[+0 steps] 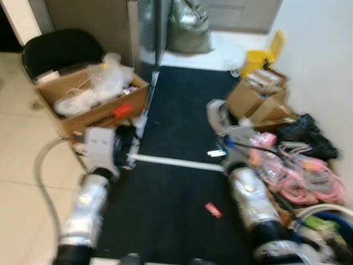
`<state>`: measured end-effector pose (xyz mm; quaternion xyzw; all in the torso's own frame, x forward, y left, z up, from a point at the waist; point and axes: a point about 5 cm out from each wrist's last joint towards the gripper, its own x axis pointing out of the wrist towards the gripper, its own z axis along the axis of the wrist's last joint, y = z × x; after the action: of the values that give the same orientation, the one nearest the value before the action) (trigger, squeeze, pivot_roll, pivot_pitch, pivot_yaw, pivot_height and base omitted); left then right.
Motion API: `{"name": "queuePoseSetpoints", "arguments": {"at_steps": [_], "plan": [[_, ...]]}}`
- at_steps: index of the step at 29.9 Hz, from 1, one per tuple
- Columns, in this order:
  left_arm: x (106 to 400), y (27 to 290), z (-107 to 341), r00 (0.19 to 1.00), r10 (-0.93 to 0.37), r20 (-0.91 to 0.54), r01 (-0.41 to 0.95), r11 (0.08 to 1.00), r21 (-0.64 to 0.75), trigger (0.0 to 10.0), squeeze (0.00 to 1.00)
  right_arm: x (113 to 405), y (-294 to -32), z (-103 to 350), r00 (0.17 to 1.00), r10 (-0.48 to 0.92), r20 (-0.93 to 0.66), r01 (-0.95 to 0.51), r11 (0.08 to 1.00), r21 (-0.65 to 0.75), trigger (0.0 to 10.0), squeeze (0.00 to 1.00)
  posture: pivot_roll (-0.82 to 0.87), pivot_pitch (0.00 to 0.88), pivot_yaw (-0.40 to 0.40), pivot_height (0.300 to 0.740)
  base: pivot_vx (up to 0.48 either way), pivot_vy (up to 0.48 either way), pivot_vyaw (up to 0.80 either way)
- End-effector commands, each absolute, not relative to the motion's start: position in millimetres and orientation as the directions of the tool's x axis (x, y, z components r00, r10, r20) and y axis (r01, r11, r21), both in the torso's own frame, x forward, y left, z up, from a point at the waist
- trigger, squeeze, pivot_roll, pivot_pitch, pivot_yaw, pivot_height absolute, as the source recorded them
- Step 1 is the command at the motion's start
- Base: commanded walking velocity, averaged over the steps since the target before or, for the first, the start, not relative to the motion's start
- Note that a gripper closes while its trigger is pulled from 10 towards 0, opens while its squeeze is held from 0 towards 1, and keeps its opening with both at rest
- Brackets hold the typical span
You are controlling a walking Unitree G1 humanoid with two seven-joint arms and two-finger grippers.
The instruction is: Picking trash to rubbish bin
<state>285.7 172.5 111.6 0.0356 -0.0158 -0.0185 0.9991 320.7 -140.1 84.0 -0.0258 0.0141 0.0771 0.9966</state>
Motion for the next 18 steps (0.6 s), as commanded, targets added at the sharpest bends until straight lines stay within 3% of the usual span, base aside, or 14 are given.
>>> {"name": "queuePoseSetpoints", "arguments": {"at_steps": [1,18], "plan": [[284.9,171.6,111.4,0.999,-0.043,0.022,0.041,0.995,0.086,10.0,0.00,320.8,-147.5,82.0,0.991,0.128,-0.046,-0.130,0.990,-0.051,10.0,0.00,0.07,0.035,-0.032,0.740,0.277,0.000,-0.48],[286.4,170.0,113.5,0.999,-0.050,0.023,0.047,0.995,0.088,10.0,0.00,320.9,-147.1,82.1,0.990,0.133,-0.041,-0.135,0.989,-0.055,10.0,0.00,0.07,0.038,-0.032,0.740,0.276,0.000,-0.03]]}}
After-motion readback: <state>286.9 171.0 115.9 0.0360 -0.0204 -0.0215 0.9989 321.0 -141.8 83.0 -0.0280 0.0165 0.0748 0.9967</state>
